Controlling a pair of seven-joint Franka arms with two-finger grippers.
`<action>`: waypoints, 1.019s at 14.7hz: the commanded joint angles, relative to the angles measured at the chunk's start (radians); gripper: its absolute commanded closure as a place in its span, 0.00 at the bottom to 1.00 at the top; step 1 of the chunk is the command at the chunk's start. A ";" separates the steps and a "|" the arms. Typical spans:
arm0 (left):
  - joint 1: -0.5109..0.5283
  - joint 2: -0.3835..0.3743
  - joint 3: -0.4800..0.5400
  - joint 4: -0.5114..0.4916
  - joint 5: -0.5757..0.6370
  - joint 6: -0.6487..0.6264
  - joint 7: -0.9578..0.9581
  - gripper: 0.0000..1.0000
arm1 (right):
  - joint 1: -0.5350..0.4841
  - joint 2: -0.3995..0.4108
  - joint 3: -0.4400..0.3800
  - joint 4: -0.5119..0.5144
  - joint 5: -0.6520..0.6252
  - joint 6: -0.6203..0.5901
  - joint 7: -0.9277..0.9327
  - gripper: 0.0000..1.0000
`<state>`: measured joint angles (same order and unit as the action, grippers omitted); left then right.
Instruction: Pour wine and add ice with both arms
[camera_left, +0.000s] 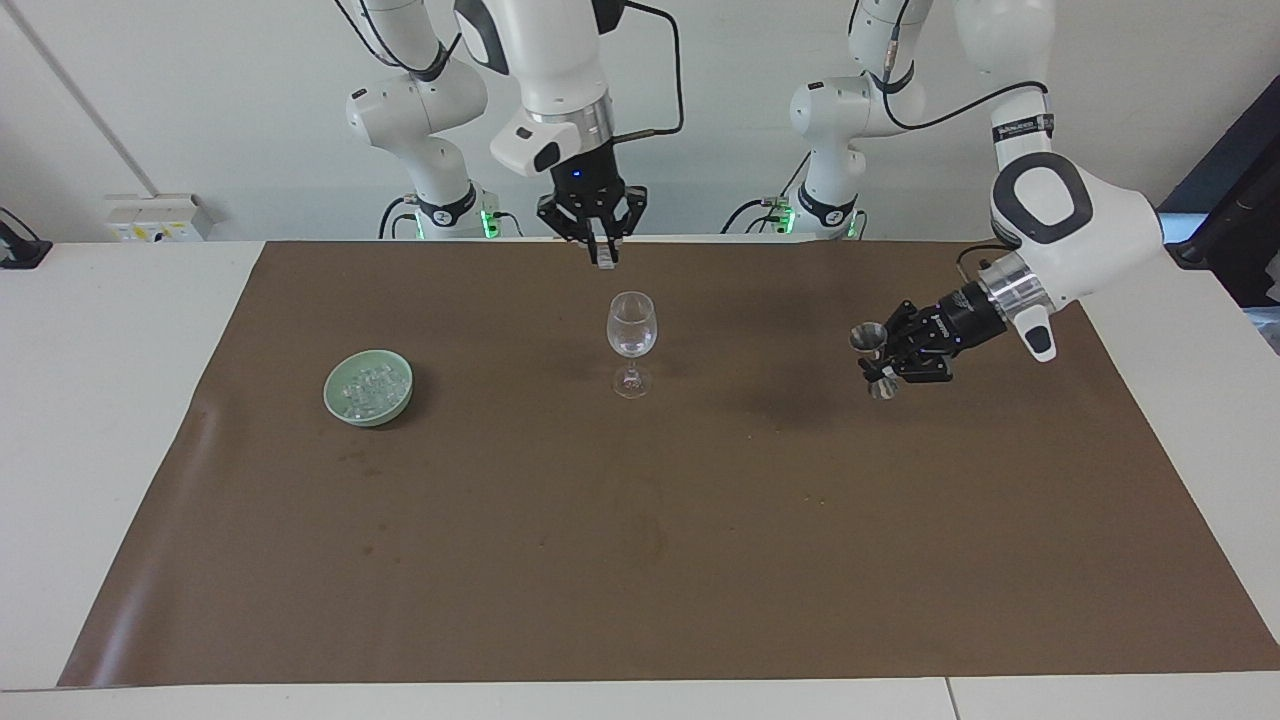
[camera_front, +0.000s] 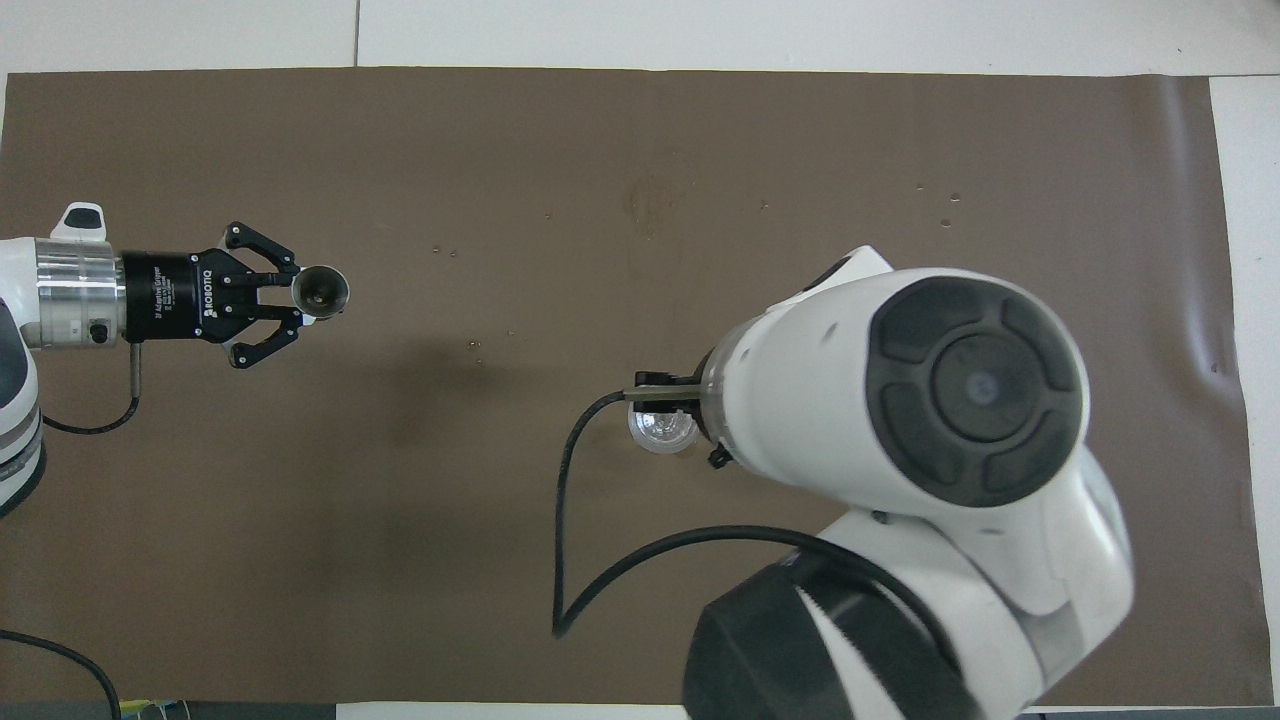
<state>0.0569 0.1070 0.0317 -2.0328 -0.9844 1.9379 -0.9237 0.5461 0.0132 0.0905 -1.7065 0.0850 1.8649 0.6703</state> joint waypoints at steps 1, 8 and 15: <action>0.084 0.139 -0.013 0.101 -0.077 -0.059 0.034 1.00 | 0.031 0.057 -0.008 0.019 -0.077 0.016 0.014 1.00; 0.259 0.344 -0.016 0.143 -0.256 -0.180 0.163 1.00 | 0.029 0.056 -0.008 -0.088 -0.103 0.103 0.002 1.00; 0.324 0.399 -0.016 0.083 -0.404 -0.198 0.158 1.00 | 0.031 0.037 -0.008 -0.131 -0.103 0.106 0.002 0.84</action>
<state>0.3500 0.5019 0.0265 -1.9225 -1.3573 1.7705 -0.7630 0.5823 0.0800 0.0778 -1.8018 -0.0029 1.9461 0.6798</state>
